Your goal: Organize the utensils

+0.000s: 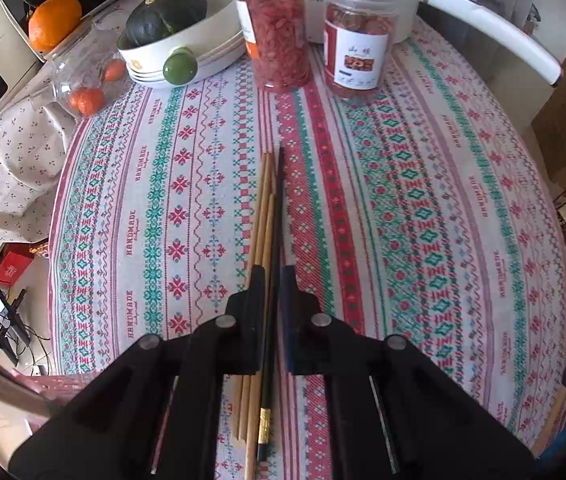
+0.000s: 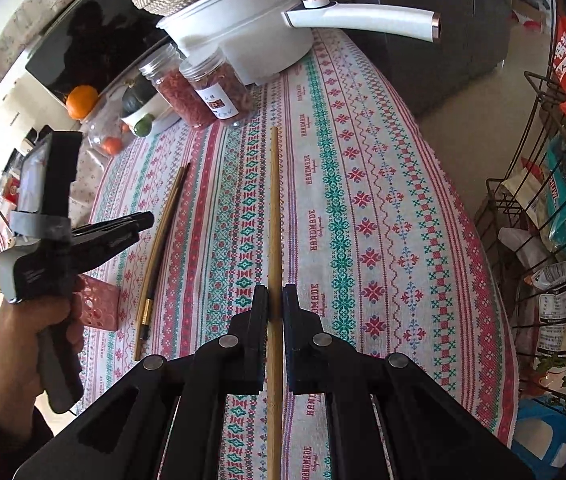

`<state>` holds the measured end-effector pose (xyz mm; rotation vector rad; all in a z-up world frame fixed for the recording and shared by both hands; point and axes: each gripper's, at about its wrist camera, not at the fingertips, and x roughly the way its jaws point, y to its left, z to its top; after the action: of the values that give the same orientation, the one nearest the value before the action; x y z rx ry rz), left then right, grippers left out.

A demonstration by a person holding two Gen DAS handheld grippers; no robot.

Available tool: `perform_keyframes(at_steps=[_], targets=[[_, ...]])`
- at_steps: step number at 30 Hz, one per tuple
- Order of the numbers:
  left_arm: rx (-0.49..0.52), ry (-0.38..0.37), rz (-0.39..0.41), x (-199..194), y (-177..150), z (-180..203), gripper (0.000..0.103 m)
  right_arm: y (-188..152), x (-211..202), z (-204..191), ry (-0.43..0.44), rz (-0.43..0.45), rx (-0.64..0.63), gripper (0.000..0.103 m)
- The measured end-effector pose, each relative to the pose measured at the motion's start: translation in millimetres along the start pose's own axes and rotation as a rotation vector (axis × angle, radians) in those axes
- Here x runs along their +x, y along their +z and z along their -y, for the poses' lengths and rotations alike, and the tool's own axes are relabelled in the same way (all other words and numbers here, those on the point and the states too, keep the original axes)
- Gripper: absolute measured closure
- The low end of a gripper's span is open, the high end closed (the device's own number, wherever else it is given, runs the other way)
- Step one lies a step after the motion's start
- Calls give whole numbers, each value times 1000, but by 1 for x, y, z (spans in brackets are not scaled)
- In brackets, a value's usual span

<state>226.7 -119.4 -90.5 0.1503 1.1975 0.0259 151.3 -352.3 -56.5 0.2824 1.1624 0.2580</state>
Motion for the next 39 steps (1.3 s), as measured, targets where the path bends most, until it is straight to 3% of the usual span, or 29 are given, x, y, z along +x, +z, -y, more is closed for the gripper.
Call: perform_keyframes(at_steps=[10, 16, 24, 28, 31, 34, 39], targets=[[-30, 5, -91, 29, 8, -8, 95, 5, 8, 3, 8, -15, 11, 96], [-14, 55, -107, 36, 18, -8, 95, 6, 11, 7, 4, -23, 20, 96], [22, 56, -156, 48, 25, -6, 93, 7, 15, 7, 3, -36, 21, 96], [-18, 19, -183, 54, 33, -15, 93, 7, 16, 6, 2, -36, 19, 96], [-40, 2, -166, 58, 33, -23, 95, 6, 15, 5, 0, -31, 10, 96], [-7, 44, -118, 53, 24, -19, 97, 7, 14, 3, -5, -23, 13, 96], [22, -23, -28, 21, 1, -10, 97, 4, 5, -7, 1, 3, 7, 96]])
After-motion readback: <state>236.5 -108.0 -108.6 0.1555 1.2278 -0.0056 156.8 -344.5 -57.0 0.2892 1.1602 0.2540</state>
